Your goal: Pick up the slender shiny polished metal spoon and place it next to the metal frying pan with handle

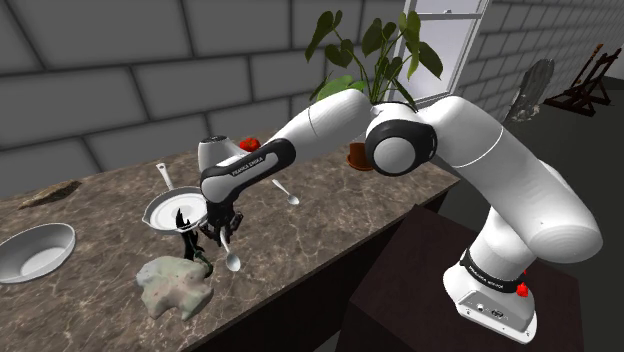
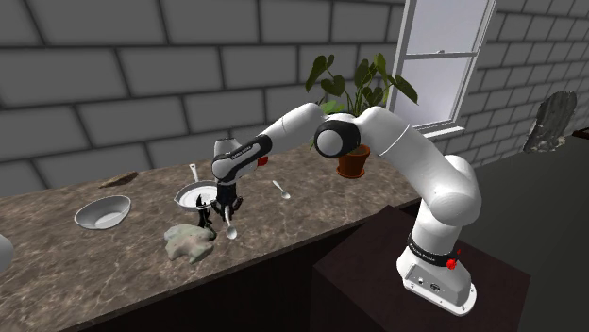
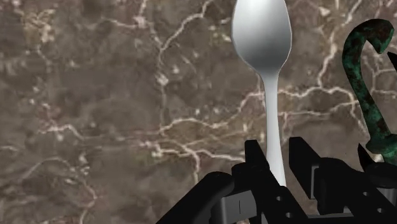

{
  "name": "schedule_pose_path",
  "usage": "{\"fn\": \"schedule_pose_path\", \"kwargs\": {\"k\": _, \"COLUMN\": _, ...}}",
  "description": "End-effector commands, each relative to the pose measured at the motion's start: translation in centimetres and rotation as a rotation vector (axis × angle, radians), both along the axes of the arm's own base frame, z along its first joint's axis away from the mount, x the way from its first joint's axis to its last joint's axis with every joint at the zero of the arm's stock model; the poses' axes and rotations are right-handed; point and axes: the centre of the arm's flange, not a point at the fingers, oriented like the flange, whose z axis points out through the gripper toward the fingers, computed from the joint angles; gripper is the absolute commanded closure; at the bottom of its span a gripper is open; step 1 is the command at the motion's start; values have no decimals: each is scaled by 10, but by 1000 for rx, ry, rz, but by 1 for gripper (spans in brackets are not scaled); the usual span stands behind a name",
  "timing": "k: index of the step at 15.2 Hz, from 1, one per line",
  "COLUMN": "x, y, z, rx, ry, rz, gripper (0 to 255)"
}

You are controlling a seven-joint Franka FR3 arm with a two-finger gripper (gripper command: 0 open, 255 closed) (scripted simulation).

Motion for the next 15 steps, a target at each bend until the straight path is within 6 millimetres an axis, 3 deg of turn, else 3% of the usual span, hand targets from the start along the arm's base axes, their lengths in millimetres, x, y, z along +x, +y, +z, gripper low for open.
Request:
{"fn": "schedule_pose_path", "kwargs": {"k": 1, "x": 0, "y": 0, "z": -1, "rx": 0, "ry": 0, "rz": 0, "gripper": 255}}
{"fn": "schedule_pose_path", "kwargs": {"k": 6, "x": 0, "y": 0, "z": -1, "rx": 0, "ry": 0, "rz": 0, "gripper": 255}}
{"fn": "schedule_pose_path", "kwargs": {"k": 7, "x": 0, "y": 0, "z": -1, "rx": 0, "ry": 0, "rz": 0, "gripper": 0}}
{"fn": "schedule_pose_path", "kwargs": {"k": 12, "x": 0, "y": 0, "z": -1, "rx": 0, "ry": 0, "rz": 0, "gripper": 0}}
{"fn": "schedule_pose_path", "kwargs": {"k": 15, "x": 4, "y": -7, "z": 38, "rx": 0, "ry": 0, "rz": 0, "gripper": 0}}
